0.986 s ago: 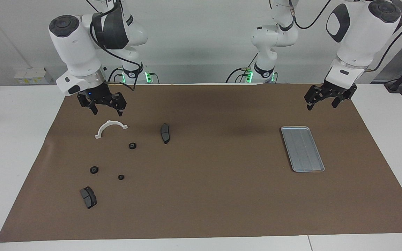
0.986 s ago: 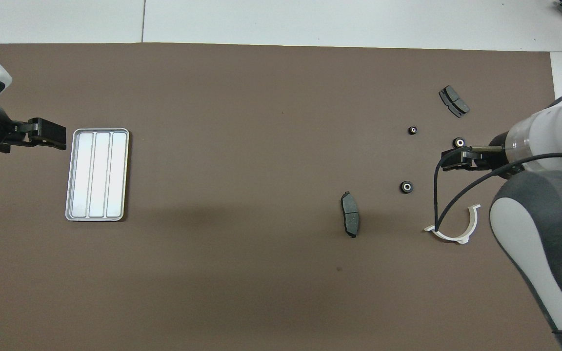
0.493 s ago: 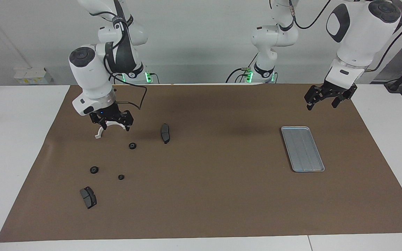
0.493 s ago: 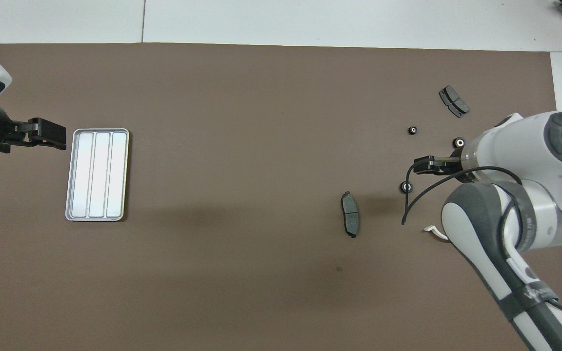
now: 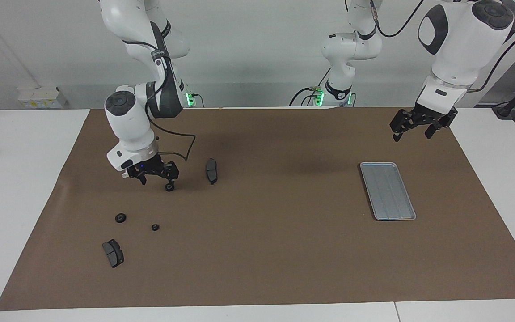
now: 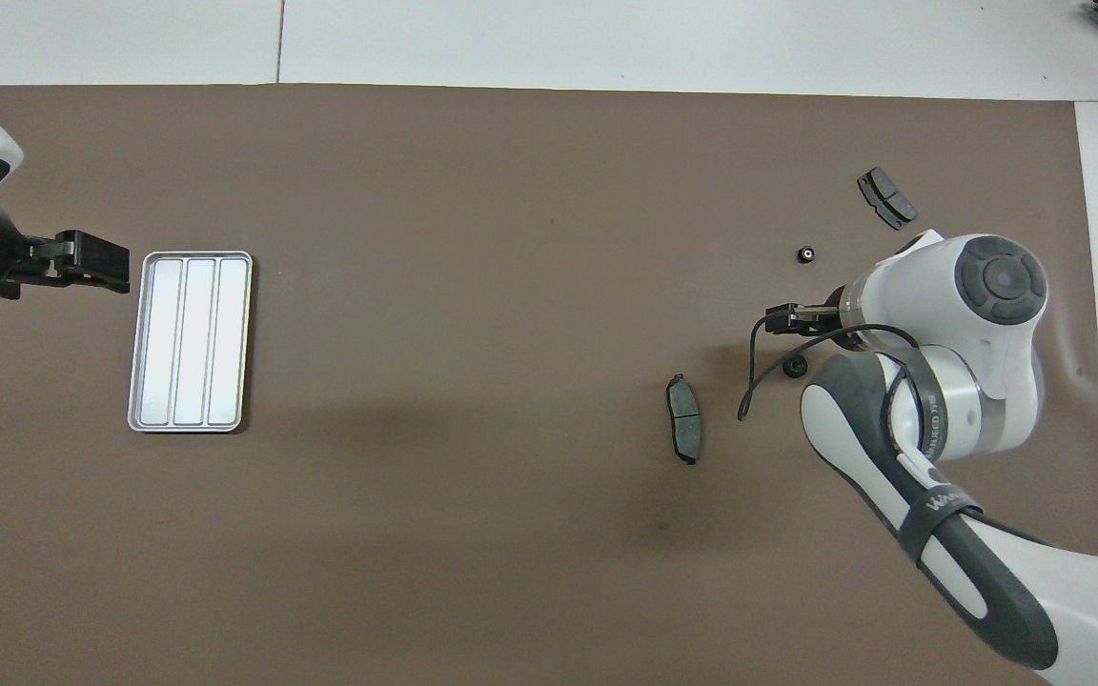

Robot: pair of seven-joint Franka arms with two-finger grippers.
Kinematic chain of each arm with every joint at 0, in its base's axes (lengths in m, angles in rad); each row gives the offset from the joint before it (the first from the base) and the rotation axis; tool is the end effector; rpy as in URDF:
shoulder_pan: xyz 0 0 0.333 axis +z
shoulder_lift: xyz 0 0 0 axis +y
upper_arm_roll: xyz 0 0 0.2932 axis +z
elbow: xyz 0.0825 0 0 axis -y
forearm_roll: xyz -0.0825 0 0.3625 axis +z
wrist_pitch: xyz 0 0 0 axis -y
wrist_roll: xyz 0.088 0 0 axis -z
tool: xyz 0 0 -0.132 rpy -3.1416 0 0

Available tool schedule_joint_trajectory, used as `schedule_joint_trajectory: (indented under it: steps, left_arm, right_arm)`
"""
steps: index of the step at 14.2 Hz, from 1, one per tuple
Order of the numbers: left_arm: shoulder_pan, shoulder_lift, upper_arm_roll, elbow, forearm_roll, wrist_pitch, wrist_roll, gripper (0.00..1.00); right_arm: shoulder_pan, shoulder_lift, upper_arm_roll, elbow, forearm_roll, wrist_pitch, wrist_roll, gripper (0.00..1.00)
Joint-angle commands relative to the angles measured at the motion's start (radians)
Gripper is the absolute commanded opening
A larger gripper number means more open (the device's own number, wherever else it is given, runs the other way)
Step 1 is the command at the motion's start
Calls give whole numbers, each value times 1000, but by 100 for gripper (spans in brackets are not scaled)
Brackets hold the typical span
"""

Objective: Pick bearing gear from pile to tray
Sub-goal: 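Grasp the black gear with the right gripper and lift it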

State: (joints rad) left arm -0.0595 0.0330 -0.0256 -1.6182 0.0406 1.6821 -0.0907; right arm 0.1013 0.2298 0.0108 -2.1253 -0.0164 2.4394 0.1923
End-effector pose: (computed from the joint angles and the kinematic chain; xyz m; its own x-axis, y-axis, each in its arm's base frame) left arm 0.5506 -0.0418 0.5473 0.9994 0.0011 0.0343 0.0024 -0.9993 -0.0367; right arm 0.5573 0.0624 0.2779 0.9941 -0.0685 0.0844 -0.0682 -0.9976 -0.0071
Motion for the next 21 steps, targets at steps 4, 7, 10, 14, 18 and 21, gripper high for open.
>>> schedule_joint_trajectory:
  steps: [4,7,10,14,18,21]
  left_arm:
    - [4,-35,0,-43,8,24,2,100]
    - [4,-35,0,-43,10,24,2,100]
    - [4,-35,0,-43,8,24,2,100]
    - [4,-35,0,-43,8,24,2,100]
    - [4,-33,0,-43,10,24,2,100]
    - [3,-35,0,-43,10,24,2,100]
  right_arm:
    - [0,-23,3,-82,15,44,-50,97]
    - [14,-27,3,-97,15,43,-48,84]
    - [24,-29,3,-101,15,41,-48,50]
    - [28,-41,3,-94,15,27,-42,0]
    - [31,-49,9,-45,16,-12,1,0]
    - [95,-32,9,34,29,-78,137,0]
